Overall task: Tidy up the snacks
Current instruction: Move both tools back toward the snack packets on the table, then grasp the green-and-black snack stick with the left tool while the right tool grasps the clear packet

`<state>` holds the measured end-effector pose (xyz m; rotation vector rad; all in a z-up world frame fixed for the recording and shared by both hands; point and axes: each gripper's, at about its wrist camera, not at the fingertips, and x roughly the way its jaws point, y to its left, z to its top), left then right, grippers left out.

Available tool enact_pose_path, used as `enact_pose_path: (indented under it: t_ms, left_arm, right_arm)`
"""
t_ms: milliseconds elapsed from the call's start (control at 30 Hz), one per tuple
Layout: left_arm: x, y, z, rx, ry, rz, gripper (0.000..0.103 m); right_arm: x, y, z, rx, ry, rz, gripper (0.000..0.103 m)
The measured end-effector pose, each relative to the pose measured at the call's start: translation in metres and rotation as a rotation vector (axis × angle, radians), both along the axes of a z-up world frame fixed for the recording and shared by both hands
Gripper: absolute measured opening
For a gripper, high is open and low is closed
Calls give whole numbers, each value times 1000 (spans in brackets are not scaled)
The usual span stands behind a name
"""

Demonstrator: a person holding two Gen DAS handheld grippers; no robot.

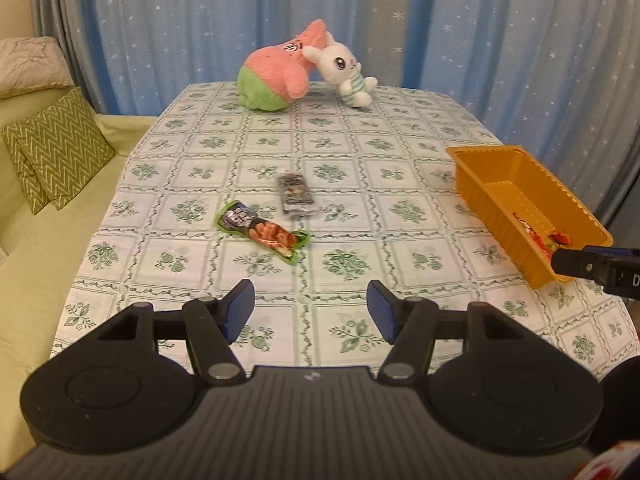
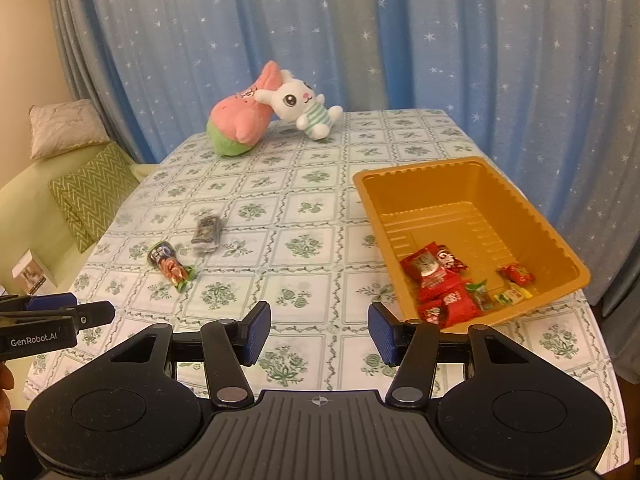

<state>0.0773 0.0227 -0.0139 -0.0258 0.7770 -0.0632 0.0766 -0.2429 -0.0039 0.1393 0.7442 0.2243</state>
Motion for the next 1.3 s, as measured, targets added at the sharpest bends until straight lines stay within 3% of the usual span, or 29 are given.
enact_pose_path:
  t_ms: [467, 800, 1000, 1300]
  left_arm:
    - [47, 28, -19, -39, 19, 117, 59]
    - [100, 36, -61, -131, 49, 231, 57]
    - [128, 42, -85, -193, 43, 291, 51]
    - [160, 42, -108, -184, 56, 319, 41]
  right_arm:
    - [37, 32, -14, 5, -4, 54, 54]
    - [89, 46, -35, 7, 7, 56, 54]
    - [120, 52, -52, 10, 23, 57, 54]
    - [155, 64, -76, 8, 42, 67, 54]
